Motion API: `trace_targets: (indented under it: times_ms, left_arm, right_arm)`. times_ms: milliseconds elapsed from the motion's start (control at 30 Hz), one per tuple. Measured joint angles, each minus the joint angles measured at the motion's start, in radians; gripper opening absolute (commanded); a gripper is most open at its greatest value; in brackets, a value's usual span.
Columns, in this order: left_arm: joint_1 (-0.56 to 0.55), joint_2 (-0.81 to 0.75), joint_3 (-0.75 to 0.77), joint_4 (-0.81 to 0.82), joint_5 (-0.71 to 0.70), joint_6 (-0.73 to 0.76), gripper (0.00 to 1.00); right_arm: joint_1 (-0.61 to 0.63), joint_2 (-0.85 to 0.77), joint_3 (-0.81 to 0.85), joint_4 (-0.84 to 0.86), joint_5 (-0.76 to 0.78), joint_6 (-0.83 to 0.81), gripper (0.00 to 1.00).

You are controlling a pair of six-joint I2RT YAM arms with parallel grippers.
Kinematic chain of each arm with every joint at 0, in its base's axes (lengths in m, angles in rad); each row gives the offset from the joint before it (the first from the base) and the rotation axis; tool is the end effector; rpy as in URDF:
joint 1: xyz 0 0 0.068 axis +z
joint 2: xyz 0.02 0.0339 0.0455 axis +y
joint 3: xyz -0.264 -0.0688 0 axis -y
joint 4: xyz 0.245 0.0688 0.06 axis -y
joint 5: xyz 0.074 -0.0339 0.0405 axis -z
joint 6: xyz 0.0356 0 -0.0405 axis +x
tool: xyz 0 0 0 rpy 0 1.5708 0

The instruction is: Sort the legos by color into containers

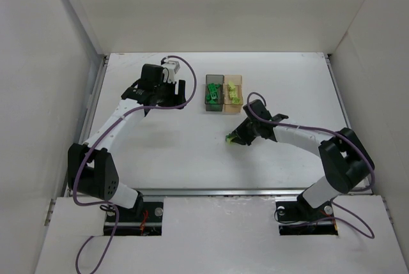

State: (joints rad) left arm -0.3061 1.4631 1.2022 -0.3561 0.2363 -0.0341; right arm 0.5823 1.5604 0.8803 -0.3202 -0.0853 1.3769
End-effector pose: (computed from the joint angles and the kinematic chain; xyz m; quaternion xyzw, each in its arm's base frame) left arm 0.3144 -0.1081 0.3079 0.1732 0.8667 -0.1804 0.4315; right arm 0.2527 0.1700 0.1779 0.3599 0.8887 0.2562 0.1227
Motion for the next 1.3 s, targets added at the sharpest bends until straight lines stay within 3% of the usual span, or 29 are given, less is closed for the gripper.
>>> trace_targets:
  times_ms: [100, 267, 467, 800, 1100, 1300]
  left_arm:
    - [0.0, 0.0, 0.0, 0.0, 0.0, 0.0, 0.67]
    - [0.0, 0.0, 0.0, 0.0, 0.0, 0.0, 0.67]
    - [0.0, 0.0, 0.0, -0.002, 0.01, 0.003, 0.63]
    - [0.0, 0.0, 0.047, -0.092, 0.159, 0.132, 0.64]
    - [0.01, 0.0, 0.2, -0.199, 0.514, 0.287, 0.75]
    - [0.017, 0.019, 0.275, -0.211, 0.715, 0.318, 0.86]
  right_arm:
    - [-0.005, 0.006, 0.0, 0.011, 0.0, -0.004, 0.2]
    - [-0.006, 0.01, 0.0, 0.029, -0.001, -0.019, 0.0]
    - [-0.013, 0.01, 0.014, 0.065, -0.004, -0.124, 0.0]
    - [0.053, 0.036, 0.214, 0.018, -0.003, -0.746, 0.0]
    - [0.053, -0.042, 0.225, 0.043, -0.244, -1.037, 0.0]
    - [0.053, -0.116, 0.267, 0.052, -0.387, -1.129, 0.0]
